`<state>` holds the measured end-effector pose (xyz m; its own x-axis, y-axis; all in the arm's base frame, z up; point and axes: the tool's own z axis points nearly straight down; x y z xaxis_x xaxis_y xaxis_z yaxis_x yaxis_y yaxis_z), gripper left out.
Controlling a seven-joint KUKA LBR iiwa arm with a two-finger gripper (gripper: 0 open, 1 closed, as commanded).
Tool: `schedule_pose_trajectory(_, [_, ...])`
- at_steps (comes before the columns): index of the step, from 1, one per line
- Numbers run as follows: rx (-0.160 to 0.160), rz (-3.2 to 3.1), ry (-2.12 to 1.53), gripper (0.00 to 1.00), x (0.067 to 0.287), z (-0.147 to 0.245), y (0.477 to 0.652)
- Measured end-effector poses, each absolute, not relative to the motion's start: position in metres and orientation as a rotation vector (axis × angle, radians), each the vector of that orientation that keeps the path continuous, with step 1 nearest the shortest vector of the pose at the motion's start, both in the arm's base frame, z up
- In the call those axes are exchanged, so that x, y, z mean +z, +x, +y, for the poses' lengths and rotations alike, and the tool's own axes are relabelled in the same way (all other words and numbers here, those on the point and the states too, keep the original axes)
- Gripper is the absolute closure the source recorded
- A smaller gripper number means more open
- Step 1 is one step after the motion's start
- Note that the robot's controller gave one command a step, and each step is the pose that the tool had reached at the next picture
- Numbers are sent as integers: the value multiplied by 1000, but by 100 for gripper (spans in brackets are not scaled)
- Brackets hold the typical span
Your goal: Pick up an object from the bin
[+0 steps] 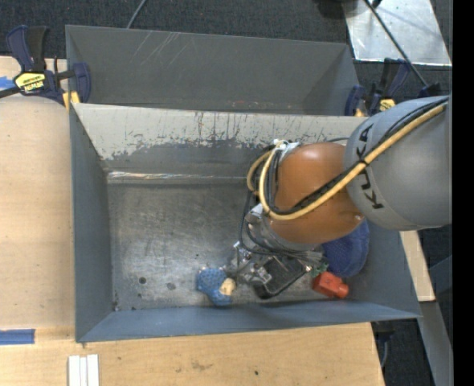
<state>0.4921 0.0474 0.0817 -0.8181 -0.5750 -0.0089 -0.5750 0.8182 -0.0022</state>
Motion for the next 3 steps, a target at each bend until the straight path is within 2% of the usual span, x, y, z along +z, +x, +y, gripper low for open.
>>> schedule_pose_trajectory(1, [0,2995,-946,0,79,46,490])
schedule_pose_trajectory(2, [0,3099,-474,0,113,53,527])
schedule_pose_trajectory(3, [6,3043,-776,0,76,-11,496])
